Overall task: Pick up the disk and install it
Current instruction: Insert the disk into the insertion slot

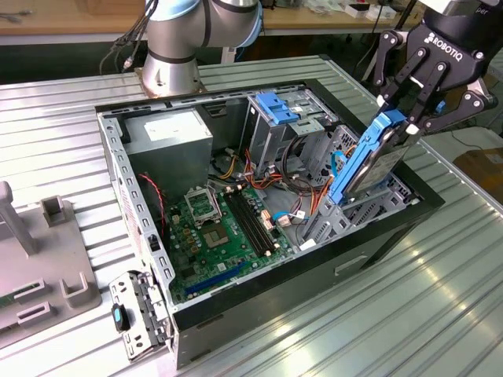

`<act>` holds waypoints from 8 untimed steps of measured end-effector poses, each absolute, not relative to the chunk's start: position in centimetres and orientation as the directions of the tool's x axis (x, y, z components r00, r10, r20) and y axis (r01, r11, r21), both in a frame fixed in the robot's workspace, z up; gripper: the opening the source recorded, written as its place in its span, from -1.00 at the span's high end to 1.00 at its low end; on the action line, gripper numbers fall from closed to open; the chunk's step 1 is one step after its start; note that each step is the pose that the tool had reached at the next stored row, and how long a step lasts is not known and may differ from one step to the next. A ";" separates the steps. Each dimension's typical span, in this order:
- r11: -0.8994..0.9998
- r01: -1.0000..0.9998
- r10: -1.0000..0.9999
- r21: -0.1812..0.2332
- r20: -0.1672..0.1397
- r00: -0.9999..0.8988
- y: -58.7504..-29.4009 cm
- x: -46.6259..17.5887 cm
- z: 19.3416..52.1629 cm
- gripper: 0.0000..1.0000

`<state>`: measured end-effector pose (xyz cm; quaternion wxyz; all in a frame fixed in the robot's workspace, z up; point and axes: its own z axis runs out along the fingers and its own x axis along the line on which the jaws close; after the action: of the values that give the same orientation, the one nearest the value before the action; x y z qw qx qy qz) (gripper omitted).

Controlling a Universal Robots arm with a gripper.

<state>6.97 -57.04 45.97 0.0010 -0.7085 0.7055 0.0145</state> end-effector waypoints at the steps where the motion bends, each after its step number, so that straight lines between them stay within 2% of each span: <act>1: -0.002 -1.000 -1.000 0.019 -0.022 0.001 -57.0 7.0 45.9 0.26; 8: 0.009 -1.000 -1.000 0.019 -0.021 -0.009 -57.0 7.0 44.1 0.26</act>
<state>7.04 -57.04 44.07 0.0010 -0.7038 0.7103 0.0143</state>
